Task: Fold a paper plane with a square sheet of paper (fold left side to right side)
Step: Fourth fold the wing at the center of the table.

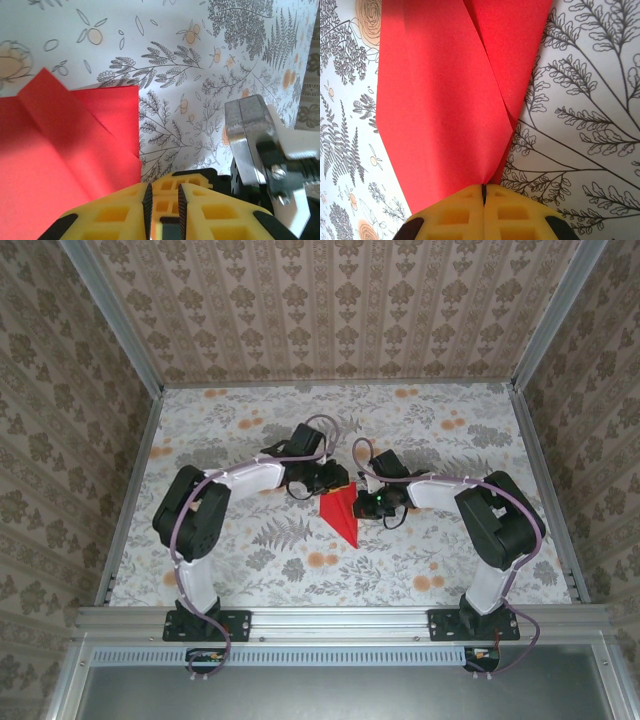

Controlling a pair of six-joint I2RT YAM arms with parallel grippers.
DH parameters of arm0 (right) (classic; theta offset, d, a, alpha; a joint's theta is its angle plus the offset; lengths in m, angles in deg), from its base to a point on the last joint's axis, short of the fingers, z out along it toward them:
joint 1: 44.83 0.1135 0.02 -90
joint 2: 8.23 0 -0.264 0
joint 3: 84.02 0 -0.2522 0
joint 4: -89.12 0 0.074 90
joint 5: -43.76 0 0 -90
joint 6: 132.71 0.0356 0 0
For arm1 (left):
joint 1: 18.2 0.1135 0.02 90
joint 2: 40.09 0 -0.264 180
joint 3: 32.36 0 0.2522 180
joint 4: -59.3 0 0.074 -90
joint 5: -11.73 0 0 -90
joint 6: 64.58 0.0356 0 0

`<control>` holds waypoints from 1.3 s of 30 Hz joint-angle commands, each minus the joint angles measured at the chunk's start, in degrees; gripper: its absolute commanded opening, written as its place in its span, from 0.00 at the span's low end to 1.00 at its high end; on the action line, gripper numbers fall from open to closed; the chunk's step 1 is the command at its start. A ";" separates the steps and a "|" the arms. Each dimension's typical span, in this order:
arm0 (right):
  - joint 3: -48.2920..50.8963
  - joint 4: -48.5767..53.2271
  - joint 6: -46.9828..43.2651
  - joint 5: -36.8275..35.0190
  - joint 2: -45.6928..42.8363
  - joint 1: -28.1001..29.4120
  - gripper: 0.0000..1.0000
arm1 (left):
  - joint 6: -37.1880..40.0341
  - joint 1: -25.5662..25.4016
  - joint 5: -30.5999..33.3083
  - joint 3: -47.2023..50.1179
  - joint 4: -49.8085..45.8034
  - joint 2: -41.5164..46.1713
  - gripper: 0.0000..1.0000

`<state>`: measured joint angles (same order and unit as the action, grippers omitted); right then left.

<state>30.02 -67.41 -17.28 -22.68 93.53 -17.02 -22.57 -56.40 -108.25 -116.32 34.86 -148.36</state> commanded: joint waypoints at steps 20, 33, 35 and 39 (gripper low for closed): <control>-0.95 6.09 -2.25 -2.98 1.97 0.62 0.00 | 2.36 -0.41 0.77 0.49 -1.89 -7.64 0.22; -2.22 5.85 -1.74 -2.26 -0.49 0.41 0.05 | 1.94 -0.41 2.22 4.93 -1.45 -7.37 0.22; -2.53 6.25 -1.61 -2.45 -2.54 0.19 0.12 | 1.86 -0.47 2.42 5.32 -1.33 -7.31 0.22; -2.68 7.70 -1.69 -2.63 -6.79 0.05 0.24 | 1.67 -0.47 2.47 5.74 -1.01 -7.39 0.22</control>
<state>28.60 -62.88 -18.57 -24.06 91.06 -16.82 -21.67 -56.74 -108.12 -113.19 37.94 -154.34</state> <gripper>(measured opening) 0.234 0.221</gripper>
